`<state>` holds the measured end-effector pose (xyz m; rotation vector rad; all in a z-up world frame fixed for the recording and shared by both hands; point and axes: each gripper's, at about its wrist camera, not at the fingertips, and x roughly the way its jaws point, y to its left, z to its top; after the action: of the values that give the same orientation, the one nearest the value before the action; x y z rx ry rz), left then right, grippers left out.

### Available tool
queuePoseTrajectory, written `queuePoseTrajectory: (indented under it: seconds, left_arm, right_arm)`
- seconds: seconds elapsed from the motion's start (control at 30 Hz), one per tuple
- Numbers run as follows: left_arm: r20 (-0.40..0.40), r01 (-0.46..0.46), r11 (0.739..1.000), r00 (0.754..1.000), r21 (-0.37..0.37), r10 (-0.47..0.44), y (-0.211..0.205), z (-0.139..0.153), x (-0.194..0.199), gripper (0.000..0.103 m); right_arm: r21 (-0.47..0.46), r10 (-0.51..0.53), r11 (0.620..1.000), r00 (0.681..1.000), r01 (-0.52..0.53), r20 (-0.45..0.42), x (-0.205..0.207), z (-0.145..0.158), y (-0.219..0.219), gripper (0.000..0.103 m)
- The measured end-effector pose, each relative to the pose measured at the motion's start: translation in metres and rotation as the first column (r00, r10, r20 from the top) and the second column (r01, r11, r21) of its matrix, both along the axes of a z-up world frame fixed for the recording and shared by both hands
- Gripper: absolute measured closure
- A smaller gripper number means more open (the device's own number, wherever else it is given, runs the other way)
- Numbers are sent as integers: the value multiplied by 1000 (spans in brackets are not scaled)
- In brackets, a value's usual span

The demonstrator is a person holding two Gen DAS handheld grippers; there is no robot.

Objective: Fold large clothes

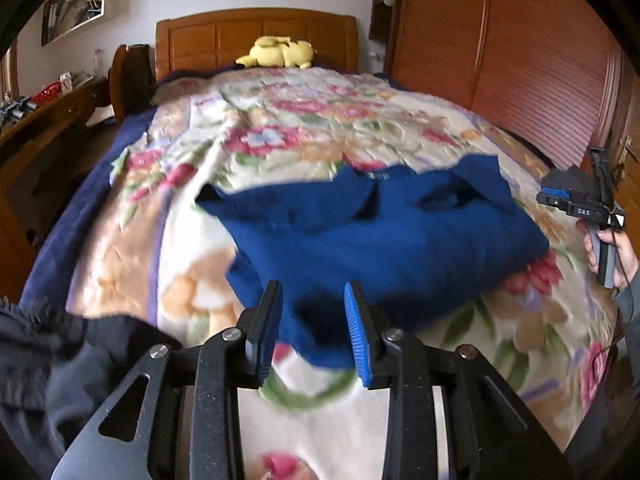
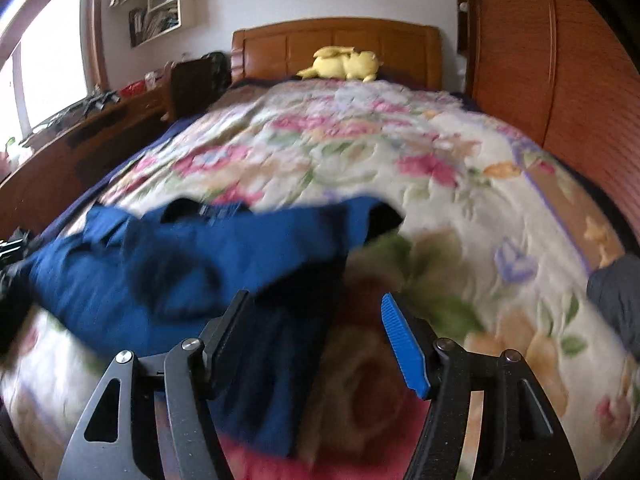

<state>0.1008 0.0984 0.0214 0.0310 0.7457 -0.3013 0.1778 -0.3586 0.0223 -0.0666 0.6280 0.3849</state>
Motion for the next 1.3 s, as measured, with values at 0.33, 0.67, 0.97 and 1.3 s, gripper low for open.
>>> queuePoseTrajectory:
  seconds: [0.33,0.67,0.97,1.3]
  left_arm:
    - [-43,17,998,999,-63,-19,6,-21,-13,70]
    - [-65,20,1000,998,8,-19,-9,-30,-4,69]
    - [-107,13,996,994,86,-3,-21,-55,16,65]
    - [-25,62,997,998,46,-61,-21,-40,-8,99]
  right_arm:
    - [5,83,997,988,-83,-127,-10,-33,6,35]
    - [20,124,992,982,-122,-144,16,-42,16,35]
    - [25,177,984,978,-176,-106,13,-47,22,55]
    - [17,169,986,986,-168,-15,-9,-38,25,92]
